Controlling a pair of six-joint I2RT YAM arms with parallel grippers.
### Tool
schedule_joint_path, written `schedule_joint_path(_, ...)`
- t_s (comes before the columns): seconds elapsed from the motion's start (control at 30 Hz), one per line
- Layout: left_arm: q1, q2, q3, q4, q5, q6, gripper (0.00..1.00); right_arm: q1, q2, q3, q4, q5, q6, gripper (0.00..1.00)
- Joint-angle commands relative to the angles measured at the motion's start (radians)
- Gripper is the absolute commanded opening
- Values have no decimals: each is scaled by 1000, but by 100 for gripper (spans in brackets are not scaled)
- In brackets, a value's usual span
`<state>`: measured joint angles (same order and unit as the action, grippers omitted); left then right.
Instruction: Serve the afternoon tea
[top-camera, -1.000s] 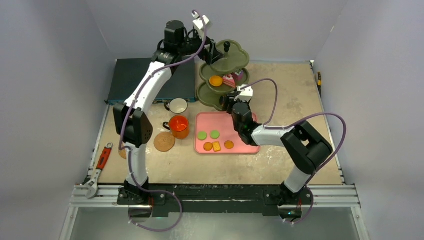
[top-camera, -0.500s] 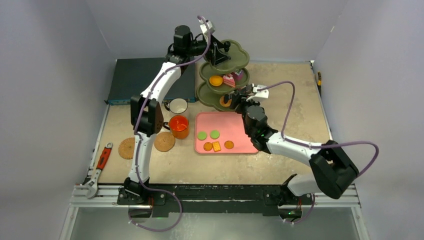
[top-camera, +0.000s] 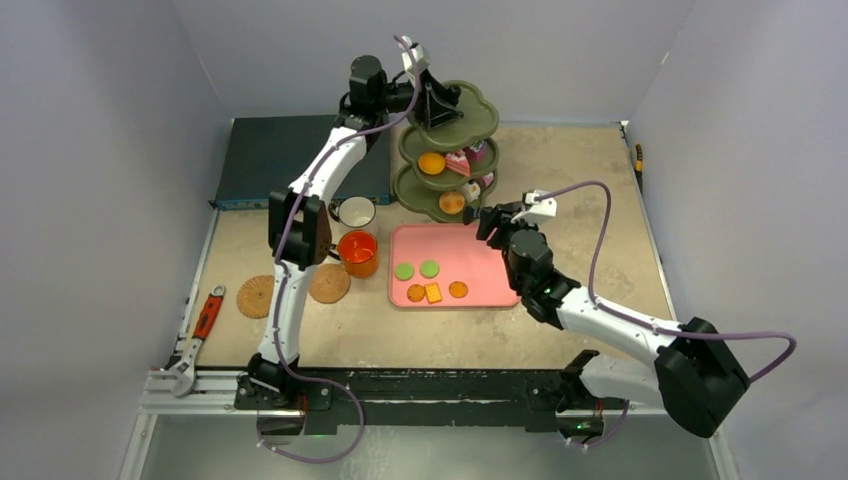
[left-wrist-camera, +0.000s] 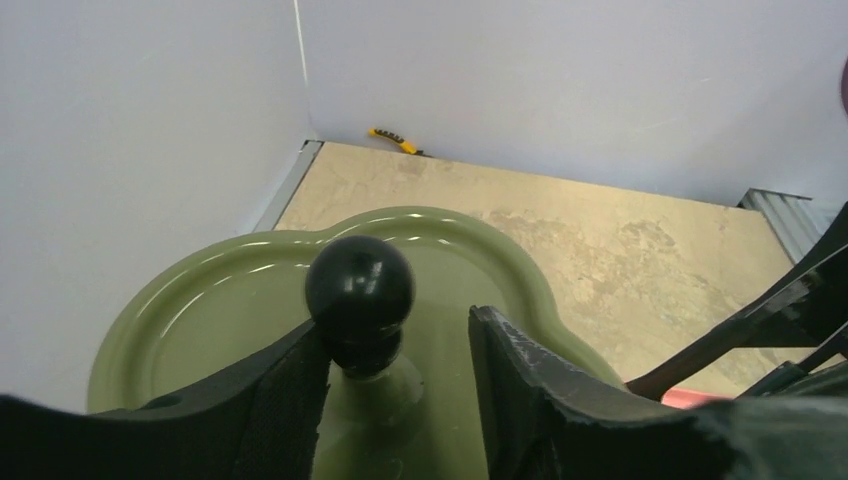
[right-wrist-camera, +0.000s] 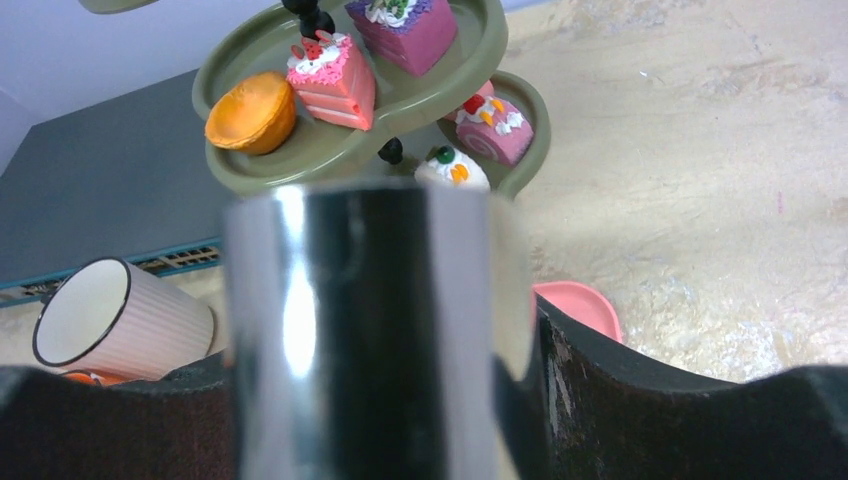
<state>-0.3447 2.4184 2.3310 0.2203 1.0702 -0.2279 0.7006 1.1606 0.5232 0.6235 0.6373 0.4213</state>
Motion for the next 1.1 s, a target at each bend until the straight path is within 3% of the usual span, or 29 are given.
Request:
schedule_joint_path(0.0,-8,-29,-5,27,-32,13,43,5,-64,-18,-30,16,22,61)
schedule_joint_path(0.03,-13,-47,-25,4,-73,41,37,5,-71,-24,-32,13,23,61)
schedule_joint_path(0.13,-28,-139,-138,-2,-222,122,33,5,-87,-41,-37,2,24,61)
schedule_joint_path(0.2,-40,-189,-205,16,-321,168,15,5,-92,-52,-36,-7,22,61)
schedule_joint_path(0.27,-50,-213,-224,7,-391,183,8,5,-99,-64,-30,-22,18,60)
schedule_joint_path(0.5,-121,-284,-272,-22,-629,269,3,6,-128,-95,-5,-42,-18,58)
schedule_joint_path(0.87,-251,-358,-338,-12,-1179,264,0,5,-156,-137,34,-123,-86,58)
schedule_joint_path(1.07,-286,-422,-415,-23,-1259,221,1,6,-111,-140,107,-282,-144,59)
